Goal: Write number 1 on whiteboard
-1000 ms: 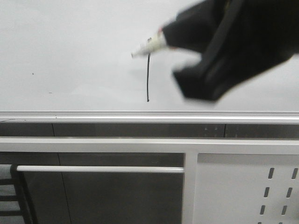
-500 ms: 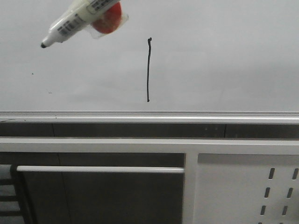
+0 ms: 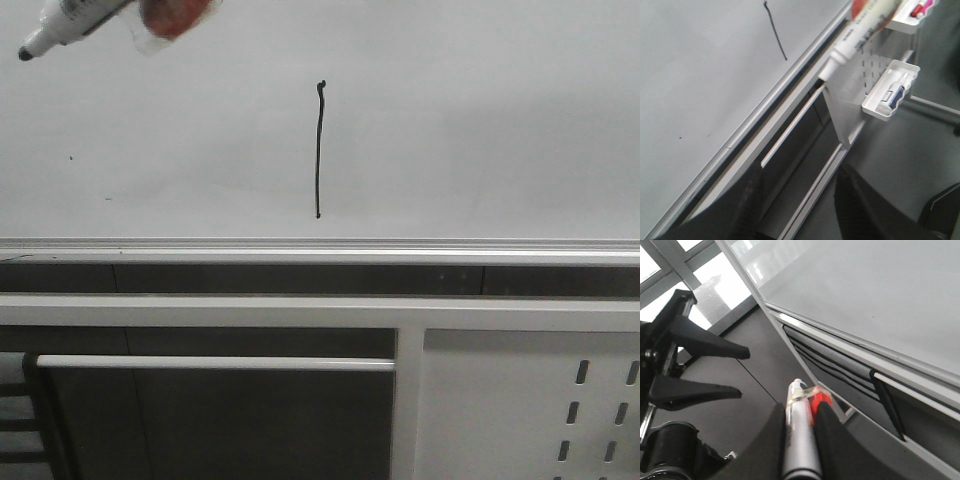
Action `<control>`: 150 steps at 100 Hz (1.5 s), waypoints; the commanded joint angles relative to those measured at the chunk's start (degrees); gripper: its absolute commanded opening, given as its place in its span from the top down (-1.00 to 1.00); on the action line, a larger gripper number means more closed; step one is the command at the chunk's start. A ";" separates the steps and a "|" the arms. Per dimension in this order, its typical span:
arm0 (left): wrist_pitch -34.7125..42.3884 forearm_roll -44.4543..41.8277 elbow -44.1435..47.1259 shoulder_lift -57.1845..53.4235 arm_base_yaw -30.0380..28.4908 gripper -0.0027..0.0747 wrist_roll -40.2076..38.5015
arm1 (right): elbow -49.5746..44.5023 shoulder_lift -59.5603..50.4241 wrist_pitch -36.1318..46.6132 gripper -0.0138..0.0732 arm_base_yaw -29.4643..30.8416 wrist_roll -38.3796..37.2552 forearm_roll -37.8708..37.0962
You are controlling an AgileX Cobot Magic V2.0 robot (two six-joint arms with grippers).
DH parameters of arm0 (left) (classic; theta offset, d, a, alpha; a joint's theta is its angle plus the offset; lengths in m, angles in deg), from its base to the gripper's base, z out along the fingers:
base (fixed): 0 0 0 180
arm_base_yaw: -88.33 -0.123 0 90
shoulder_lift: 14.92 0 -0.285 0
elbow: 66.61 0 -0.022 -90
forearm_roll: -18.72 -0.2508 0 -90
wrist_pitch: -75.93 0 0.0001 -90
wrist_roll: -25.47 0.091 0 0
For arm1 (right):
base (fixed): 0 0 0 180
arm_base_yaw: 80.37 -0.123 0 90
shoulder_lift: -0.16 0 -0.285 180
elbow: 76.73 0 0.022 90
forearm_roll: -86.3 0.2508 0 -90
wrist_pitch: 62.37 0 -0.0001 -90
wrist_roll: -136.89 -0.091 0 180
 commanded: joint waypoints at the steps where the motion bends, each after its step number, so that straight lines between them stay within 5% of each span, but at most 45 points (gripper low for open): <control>1: 2.88 1.29 -1.98 1.73 3.02 0.13 0.44 | 2.24 -0.41 -4.70 0.86 1.77 0.60 2.42; 26: 6.55 0.77 -3.27 5.68 8.78 0.03 0.17 | 2.90 4.87 -12.94 0.86 2.09 0.60 2.67; 52: -1.31 -4.90 -6.59 11.84 9.00 0.03 0.08 | 6.31 7.37 -14.57 0.86 2.09 0.60 0.13; 77: 0.67 -5.94 -6.87 12.61 9.00 0.03 0.08 | 6.81 7.37 -16.54 0.86 2.09 0.60 0.02; 115: 1.02 -6.20 -6.87 14.01 9.00 0.39 -0.04 | 6.81 7.37 -19.09 0.86 2.09 0.60 -0.55; 150: 0.24 -2.04 -10.07 14.35 9.00 0.32 -0.04 | 6.81 7.37 -18.04 0.86 2.09 0.60 -2.98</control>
